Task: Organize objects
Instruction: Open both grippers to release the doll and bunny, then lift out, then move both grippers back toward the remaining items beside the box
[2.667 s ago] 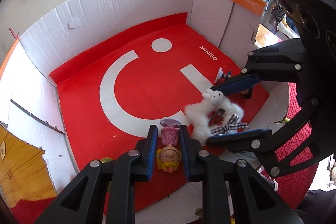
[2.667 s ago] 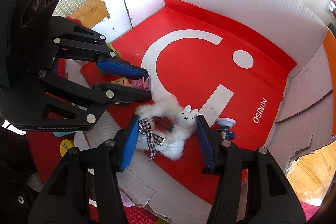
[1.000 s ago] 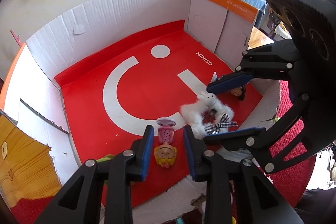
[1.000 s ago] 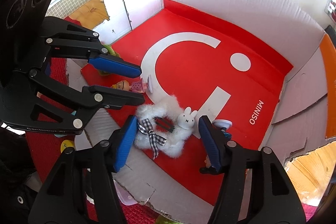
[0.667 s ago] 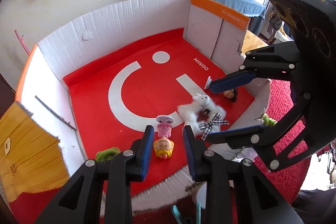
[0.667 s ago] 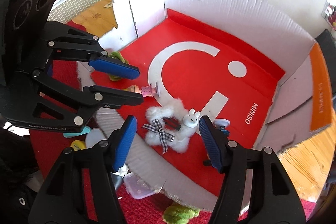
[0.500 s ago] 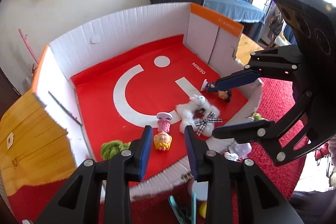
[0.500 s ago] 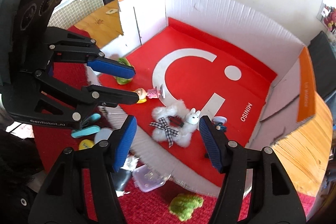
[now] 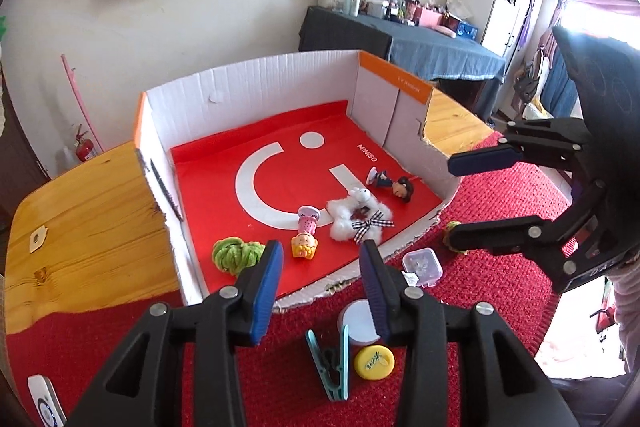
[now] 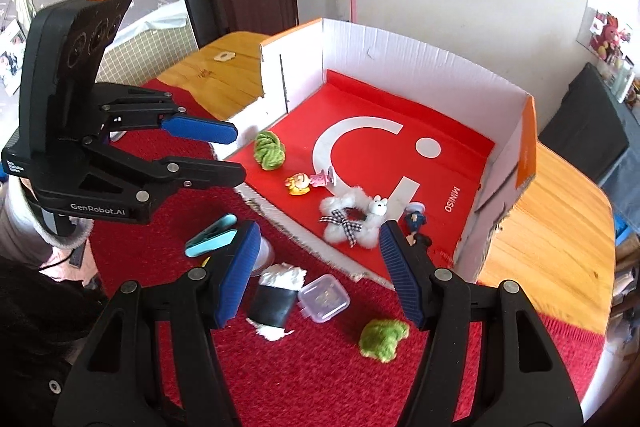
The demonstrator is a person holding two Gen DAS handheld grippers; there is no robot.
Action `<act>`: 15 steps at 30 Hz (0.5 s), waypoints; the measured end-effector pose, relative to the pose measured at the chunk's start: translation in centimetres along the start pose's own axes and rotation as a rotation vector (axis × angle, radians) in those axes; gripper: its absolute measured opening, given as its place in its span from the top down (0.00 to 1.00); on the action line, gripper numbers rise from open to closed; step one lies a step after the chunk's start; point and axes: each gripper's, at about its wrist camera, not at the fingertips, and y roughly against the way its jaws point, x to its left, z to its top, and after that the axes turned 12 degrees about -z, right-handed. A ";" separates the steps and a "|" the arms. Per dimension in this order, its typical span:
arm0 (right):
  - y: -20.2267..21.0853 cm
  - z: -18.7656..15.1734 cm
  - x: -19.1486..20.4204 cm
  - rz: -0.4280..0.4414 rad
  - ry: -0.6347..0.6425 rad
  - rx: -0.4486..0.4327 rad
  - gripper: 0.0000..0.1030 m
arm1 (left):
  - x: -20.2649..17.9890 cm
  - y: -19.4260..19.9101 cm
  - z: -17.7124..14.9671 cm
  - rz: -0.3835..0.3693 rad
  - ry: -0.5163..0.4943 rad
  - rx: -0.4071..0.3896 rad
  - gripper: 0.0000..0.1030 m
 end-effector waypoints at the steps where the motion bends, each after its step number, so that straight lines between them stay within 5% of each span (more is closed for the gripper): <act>1: 0.5 -0.2 0.0 -0.001 -0.008 -0.006 0.41 | -0.1 0.2 -0.2 0.002 0.000 -0.010 0.57; 15: 3.6 -3.0 1.3 -0.014 -0.129 -0.107 0.40 | -2.1 2.1 -3.6 0.050 0.006 -0.112 0.50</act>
